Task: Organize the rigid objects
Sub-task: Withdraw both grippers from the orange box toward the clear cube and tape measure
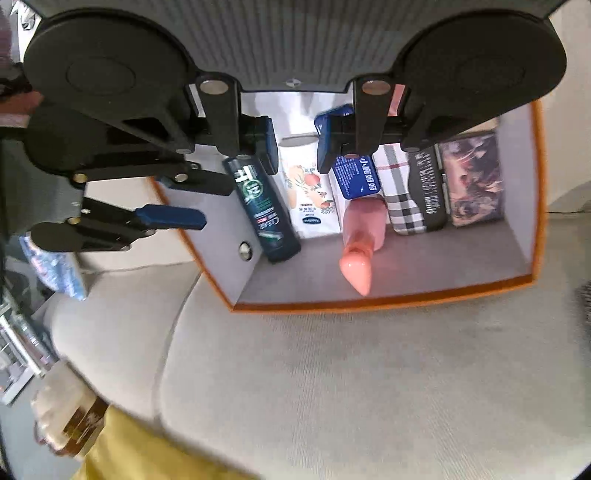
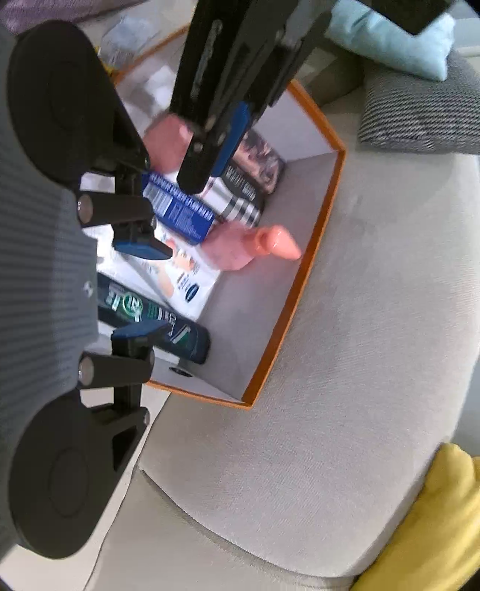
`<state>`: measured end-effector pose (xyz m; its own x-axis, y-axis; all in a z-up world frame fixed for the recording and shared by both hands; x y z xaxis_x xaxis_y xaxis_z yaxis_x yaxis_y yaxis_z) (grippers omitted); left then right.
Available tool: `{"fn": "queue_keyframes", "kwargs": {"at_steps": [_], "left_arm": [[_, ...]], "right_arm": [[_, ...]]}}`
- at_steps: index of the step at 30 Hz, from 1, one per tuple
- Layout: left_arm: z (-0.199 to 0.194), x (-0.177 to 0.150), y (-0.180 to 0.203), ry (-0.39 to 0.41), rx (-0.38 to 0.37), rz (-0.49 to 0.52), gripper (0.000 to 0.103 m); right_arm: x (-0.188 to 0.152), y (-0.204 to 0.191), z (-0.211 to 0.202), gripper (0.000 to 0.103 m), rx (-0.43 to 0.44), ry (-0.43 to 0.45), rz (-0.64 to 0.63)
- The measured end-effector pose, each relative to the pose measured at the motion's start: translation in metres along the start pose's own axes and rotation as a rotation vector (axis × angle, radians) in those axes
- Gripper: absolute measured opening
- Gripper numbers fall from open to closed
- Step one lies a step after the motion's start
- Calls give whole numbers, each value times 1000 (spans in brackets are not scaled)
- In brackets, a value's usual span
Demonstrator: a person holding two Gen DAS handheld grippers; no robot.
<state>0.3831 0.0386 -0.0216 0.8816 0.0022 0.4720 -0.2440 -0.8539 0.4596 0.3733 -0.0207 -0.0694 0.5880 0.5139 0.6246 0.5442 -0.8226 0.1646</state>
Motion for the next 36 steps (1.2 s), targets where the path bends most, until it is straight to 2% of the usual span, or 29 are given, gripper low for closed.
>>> {"fn": "queue_keyframes", "kwargs": {"at_steps": [6, 13, 15, 18, 23, 25, 29, 31, 36], "left_arm": [[-60, -17, 8, 100, -9, -12, 25], [-101, -69, -2, 178, 91, -43, 25], [-102, -89, -7, 187, 137, -51, 25], [-99, -121, -15, 202, 190, -75, 31], [-89, -160, -25, 228, 242, -110, 38], [-83, -167, -27, 244, 264, -105, 54], [-66, -174, -30, 233, 280, -94, 62], [-59, -176, -31, 235, 299, -86, 71], [-44, -178, -32, 217, 334, -58, 71]], "right_arm": [[-1, -15, -42, 40, 31, 62, 79], [-17, -45, -87, 40, 94, 155, 195], [-28, -57, -93, 41, 100, 167, 220], [-49, -78, -92, 40, 117, 160, 268], [-84, -111, -71, 41, 85, 95, 317], [-96, -122, -62, 41, 82, 63, 329], [-110, -135, -48, 41, 50, 42, 304], [-113, -136, -42, 41, 32, 40, 289], [-115, -127, -25, 41, 16, -7, 321]]}}
Point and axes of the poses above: each gripper's, at about its wrist camera, not at the fingertips, and z roughly the way its jaws point, y to its right, x to its top, the point moved 7 cm from there along z, roughly the way its jaws point, and after that the axes turned 10 degrees about -x, right-handed, at the moved point
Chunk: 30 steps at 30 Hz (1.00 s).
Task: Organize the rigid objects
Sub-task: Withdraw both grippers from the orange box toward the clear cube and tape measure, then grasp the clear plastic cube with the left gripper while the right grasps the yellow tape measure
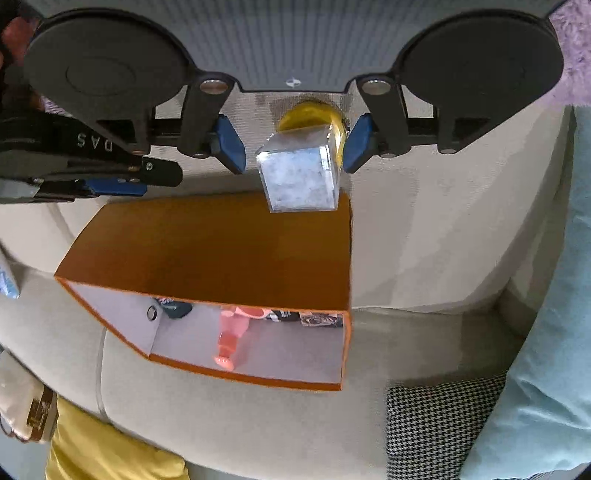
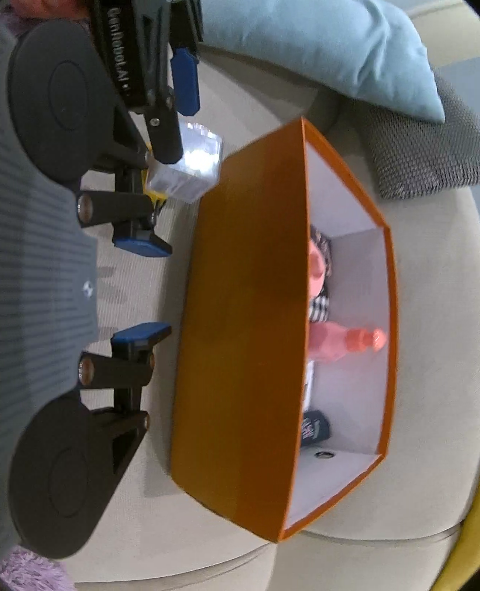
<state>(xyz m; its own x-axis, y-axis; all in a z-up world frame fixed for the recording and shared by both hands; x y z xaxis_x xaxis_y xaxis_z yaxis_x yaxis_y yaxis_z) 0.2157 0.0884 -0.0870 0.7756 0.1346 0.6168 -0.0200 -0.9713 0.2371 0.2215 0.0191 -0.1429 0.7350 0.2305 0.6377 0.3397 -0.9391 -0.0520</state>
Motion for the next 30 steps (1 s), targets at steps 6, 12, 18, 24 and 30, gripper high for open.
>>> {"fn": "queue_keyframes", "kwargs": {"at_steps": [6, 12, 18, 24, 30], "left_arm": [[15, 0, -1, -15, 37, 5, 70], [11, 0, -9, -2, 21, -22, 58], [-17, 0, -33, -29, 108, -73, 57], [-23, -7, -61, -27, 133, -205, 57], [-26, -8, -74, 19, 144, -275, 57]], "right_arm": [[-3, -6, 13, 41, 2, -12, -36], [-8, -16, 24, 41, 26, -31, -61], [-10, -37, 31, 41, 87, -47, -102], [-13, -70, 38, 45, 178, -93, -146], [-14, -106, 34, 65, 213, -19, -350]]}}
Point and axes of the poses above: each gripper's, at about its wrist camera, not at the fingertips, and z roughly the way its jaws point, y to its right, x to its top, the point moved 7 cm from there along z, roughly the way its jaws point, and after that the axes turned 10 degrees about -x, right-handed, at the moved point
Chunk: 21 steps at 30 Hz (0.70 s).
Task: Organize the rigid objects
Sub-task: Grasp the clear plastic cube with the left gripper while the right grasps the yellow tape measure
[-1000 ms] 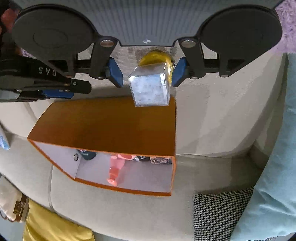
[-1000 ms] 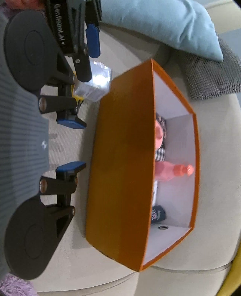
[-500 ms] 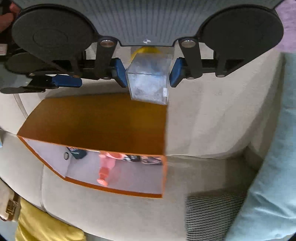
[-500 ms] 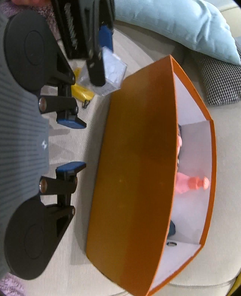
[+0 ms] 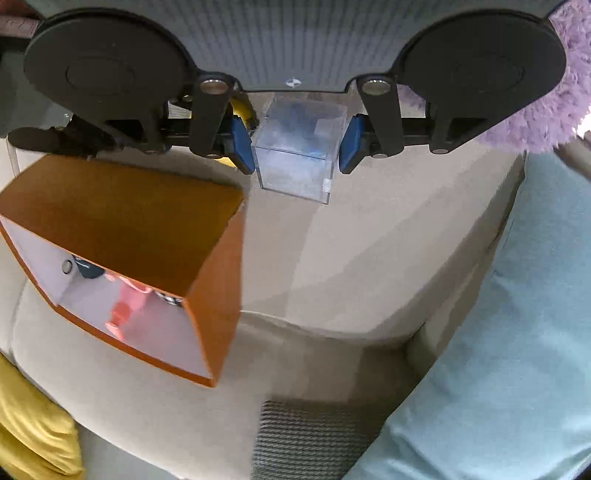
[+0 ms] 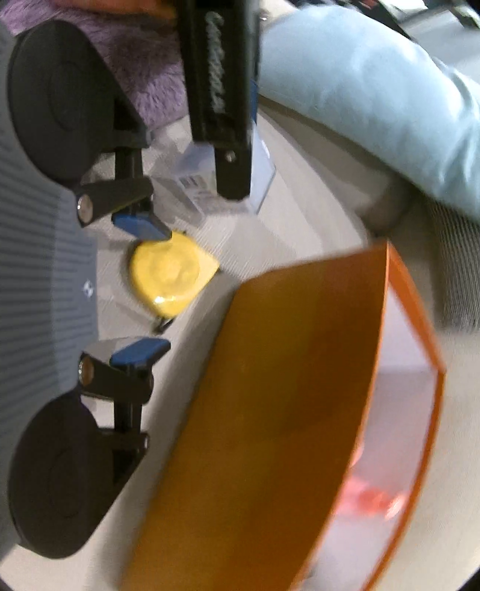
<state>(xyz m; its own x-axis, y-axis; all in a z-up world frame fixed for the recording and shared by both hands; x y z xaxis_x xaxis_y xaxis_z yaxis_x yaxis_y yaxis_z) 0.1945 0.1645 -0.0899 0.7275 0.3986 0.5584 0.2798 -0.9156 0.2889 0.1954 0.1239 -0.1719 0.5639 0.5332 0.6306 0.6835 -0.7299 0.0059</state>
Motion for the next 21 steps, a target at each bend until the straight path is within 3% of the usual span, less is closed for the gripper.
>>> {"fn": "queue_keyframes", "kwargs": {"at_steps": [2, 5, 8, 13, 18, 21], "left_arm": [[0, 0, -2, -4, -8, -19, 57], [1, 0, -1, -9, -10, -13, 57], [5, 1, 0, -19, -5, -6, 57], [8, 1, 3, -25, -25, 9, 57], [13, 0, 15, -39, -56, 47, 57], [17, 1, 39, -28, -121, 117, 57]], "right_arm": [[4, -7, 5, 71, 19, -1, -80], [3, -14, 13, 70, 28, 3, -181], [5, -18, 21, 62, 16, 6, -228], [1, -10, 20, 58, 30, -30, -154], [-17, 18, 5, 58, -59, -62, -42], [-34, 46, -8, 58, -106, -90, 59]]}}
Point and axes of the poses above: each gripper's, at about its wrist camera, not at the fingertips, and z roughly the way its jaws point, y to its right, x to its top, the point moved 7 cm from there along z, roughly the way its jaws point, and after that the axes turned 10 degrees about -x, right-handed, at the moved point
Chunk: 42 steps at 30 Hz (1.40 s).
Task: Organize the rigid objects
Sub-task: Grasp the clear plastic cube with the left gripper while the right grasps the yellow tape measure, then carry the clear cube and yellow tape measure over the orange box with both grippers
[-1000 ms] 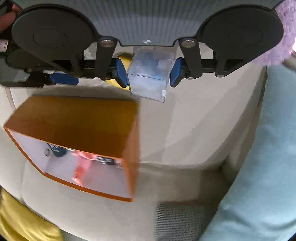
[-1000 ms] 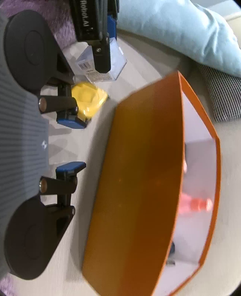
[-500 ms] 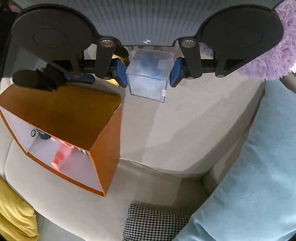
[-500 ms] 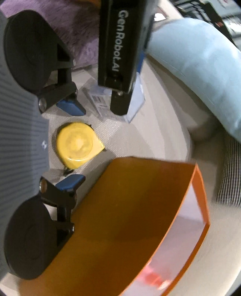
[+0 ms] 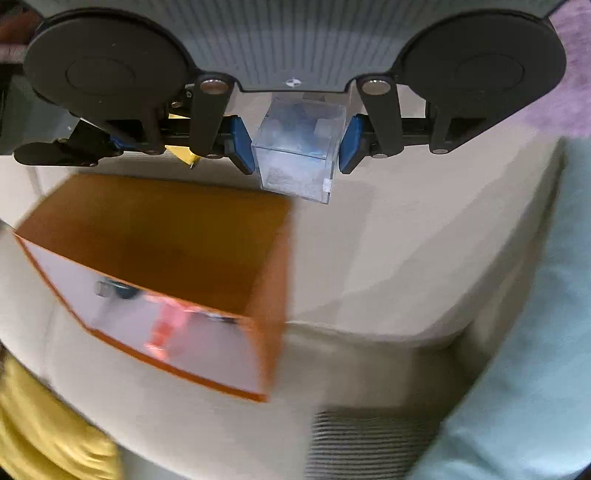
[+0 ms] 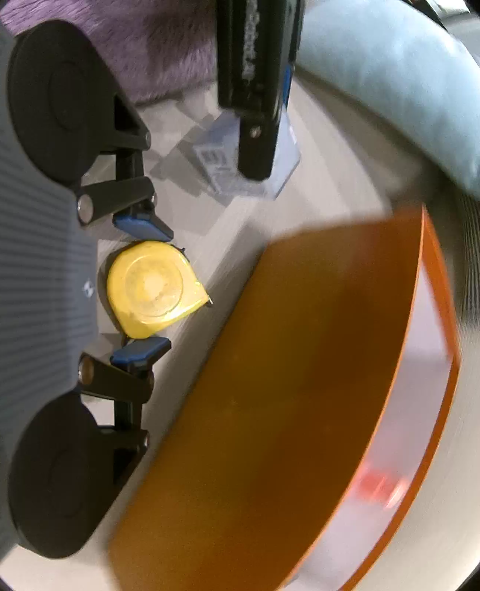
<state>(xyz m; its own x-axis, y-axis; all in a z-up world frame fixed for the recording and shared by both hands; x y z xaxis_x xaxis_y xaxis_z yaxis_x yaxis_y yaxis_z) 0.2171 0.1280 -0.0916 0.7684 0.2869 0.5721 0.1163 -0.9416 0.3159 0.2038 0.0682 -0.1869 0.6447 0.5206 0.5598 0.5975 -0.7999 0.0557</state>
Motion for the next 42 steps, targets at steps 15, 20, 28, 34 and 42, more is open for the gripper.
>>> {"fn": "queue_keyframes", "kwargs": {"at_steps": [15, 20, 28, 34, 42], "left_arm": [[32, -17, 38, -100, -76, 89, 56], [32, -19, 39, -112, -62, 88, 58], [33, -21, 39, -105, -40, 95, 61], [37, -19, 40, -92, -42, 97, 56], [23, -21, 40, -58, -62, 115, 56]], "right_arm": [[-34, 53, -18, 59, -40, -44, 139], [-28, 46, -20, 67, -25, -31, 107], [-21, 44, -13, 64, 16, 9, -48], [-27, 39, -8, 57, 31, 21, -86], [-30, 46, -13, 53, 34, 36, -31]]}}
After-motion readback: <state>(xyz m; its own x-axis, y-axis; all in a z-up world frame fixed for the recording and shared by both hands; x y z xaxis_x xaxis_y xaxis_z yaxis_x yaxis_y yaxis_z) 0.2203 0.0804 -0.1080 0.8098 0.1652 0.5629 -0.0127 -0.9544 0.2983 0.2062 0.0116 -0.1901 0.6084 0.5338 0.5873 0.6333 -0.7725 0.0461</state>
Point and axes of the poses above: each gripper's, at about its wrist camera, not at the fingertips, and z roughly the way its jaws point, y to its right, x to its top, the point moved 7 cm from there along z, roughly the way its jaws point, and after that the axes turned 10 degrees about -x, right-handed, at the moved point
